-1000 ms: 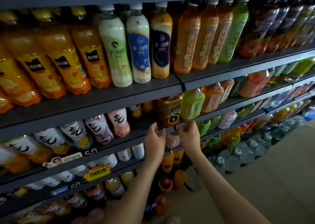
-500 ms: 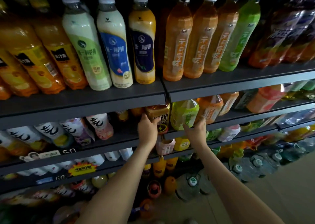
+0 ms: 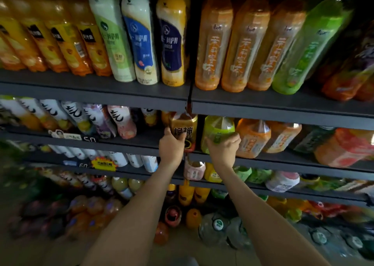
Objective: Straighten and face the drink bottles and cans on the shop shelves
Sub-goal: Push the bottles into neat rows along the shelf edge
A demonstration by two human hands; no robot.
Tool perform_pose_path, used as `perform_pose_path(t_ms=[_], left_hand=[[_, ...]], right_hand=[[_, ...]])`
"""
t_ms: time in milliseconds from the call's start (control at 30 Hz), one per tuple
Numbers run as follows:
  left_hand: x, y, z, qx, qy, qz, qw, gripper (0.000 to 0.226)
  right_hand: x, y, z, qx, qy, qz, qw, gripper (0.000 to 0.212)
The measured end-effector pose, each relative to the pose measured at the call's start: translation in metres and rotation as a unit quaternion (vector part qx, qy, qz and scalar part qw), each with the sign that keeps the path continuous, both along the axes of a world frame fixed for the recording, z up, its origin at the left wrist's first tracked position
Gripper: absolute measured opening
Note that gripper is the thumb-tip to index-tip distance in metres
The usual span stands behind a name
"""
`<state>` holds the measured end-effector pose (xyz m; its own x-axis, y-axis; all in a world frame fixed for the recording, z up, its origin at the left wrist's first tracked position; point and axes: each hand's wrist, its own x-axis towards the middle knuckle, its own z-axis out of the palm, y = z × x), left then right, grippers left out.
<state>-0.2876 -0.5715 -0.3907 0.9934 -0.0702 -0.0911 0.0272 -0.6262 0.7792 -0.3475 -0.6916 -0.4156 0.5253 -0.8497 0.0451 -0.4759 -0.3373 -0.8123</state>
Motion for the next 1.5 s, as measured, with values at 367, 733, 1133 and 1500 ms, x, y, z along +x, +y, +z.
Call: perform_pose_path(t_ms=[367, 733, 1133, 1500], left_hand=[[-0.059, -0.049, -0.006, -0.04, -0.002, -0.056, 0.998, 0.024], [-0.082, -0.128, 0.002, -0.017, 0.014, -0.238, 0.971, 0.06], [-0.123, -0.167, -0.005, -0.041, -0.038, -0.267, 0.962, 0.031], [-0.156, -0.26, -0.026, -0.081, 0.12, -0.206, 0.968, 0.083]], right_hand=[[-0.038, -0.039, 0.004, 0.027, 0.036, 0.117, 0.992, 0.068], [-0.065, -0.111, 0.004, 0.03, -0.044, 0.029, 0.998, 0.059], [-0.096, -0.158, -0.007, 0.085, -0.086, 0.029, 0.992, 0.046], [-0.111, -0.241, -0.02, 0.224, -0.043, 0.176, 0.957, 0.076]])
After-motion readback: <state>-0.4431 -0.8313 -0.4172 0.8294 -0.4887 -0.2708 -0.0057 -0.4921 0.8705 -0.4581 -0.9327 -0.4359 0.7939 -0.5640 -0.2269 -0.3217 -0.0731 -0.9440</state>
